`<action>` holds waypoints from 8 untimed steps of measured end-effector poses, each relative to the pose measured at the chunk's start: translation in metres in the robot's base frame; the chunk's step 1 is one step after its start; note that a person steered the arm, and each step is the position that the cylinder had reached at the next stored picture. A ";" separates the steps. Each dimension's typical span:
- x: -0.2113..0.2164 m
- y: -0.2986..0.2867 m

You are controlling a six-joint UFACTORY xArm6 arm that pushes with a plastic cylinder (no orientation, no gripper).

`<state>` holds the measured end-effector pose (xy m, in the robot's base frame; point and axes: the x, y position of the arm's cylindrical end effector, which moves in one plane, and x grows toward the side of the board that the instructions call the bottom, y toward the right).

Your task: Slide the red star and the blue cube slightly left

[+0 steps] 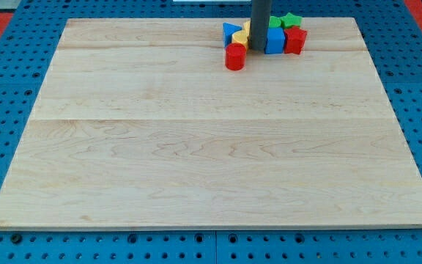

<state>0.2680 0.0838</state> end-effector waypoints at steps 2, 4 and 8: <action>0.000 0.051; 0.009 0.026; 0.003 0.190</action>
<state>0.2711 0.2738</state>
